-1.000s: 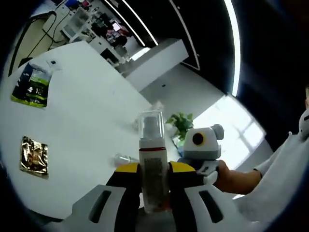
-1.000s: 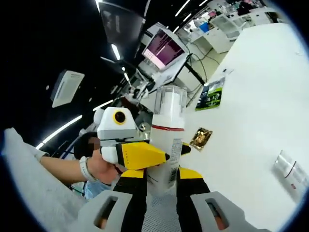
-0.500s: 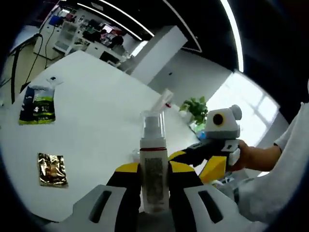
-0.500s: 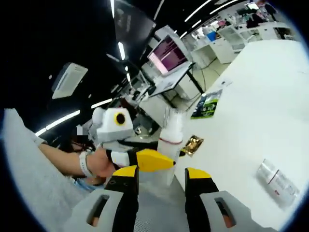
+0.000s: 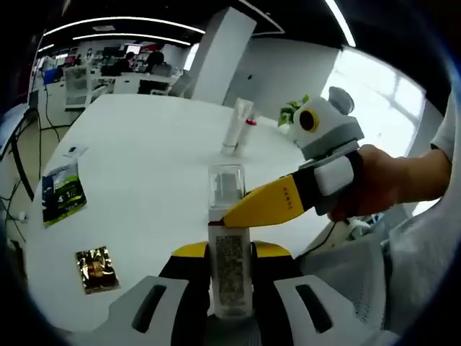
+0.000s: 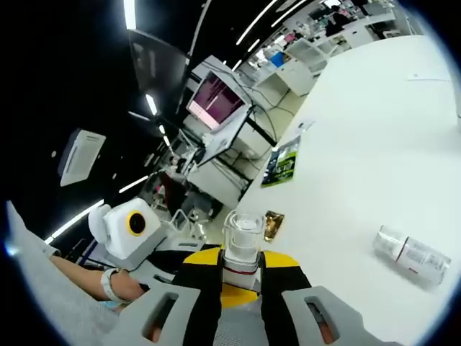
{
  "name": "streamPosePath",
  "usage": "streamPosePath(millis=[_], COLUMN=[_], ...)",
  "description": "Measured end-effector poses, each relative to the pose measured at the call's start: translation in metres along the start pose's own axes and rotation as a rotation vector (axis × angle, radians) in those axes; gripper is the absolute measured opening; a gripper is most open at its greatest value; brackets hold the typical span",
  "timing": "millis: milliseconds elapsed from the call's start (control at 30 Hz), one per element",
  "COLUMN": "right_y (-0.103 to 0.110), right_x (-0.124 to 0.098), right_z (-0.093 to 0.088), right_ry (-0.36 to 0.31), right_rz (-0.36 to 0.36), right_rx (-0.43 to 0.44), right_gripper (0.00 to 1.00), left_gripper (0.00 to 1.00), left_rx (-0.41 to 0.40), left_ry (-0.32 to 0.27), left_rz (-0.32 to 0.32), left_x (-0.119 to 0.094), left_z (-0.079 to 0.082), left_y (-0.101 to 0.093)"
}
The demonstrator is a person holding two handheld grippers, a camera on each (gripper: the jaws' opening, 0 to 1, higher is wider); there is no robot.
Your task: Arrange the skincare products in the storage area until every visible bottle or jar stands upright without overlapping.
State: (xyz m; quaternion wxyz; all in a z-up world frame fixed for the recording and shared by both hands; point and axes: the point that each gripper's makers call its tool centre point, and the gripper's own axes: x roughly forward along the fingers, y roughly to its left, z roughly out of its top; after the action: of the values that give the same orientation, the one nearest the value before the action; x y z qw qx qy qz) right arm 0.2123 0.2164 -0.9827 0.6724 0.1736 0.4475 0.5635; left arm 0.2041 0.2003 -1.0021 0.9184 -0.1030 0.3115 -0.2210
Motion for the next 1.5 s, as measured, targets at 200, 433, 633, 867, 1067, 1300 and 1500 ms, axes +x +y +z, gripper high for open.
streamPosePath(millis=[200,433,633,867,1067,1300,1500], right_y=[0.001,-0.004,-0.032,-0.078,-0.116,-0.154,-0.186], right_x=[0.001,-0.002,-0.018,-0.045,-0.066,-0.092,-0.109], right_z=[-0.004,0.011,0.037,0.062,0.080,0.110,0.122], right_ry=[0.018,-0.033,-0.080,-0.154,-0.185,-0.249,-0.272], right_rz=[-0.011,-0.057,-0.162,-0.313,-0.440,-0.575,-0.695], right_rx=[-0.073,-0.163,-0.263,-0.291,-0.328,-0.354,-0.386], right_gripper=[0.10,0.10,0.10,0.10,0.10,0.10,0.10], left_gripper=[0.18,0.27,0.31,0.26,0.24,0.25,0.24], left_rx=[0.125,0.270,0.298,0.374,0.349,0.343,0.352], left_ry=[0.014,0.143,0.151,0.220,0.241,0.270,0.285], left_rz=[0.061,0.103,0.133,0.162,0.174,0.173,0.170], left_x=[0.000,-0.002,0.003,0.008,0.008,0.008,0.008], left_z=[-0.006,-0.043,-0.049,-0.065,-0.070,-0.076,-0.079], left_y=[0.004,0.012,0.015,0.021,0.026,0.028,0.028])
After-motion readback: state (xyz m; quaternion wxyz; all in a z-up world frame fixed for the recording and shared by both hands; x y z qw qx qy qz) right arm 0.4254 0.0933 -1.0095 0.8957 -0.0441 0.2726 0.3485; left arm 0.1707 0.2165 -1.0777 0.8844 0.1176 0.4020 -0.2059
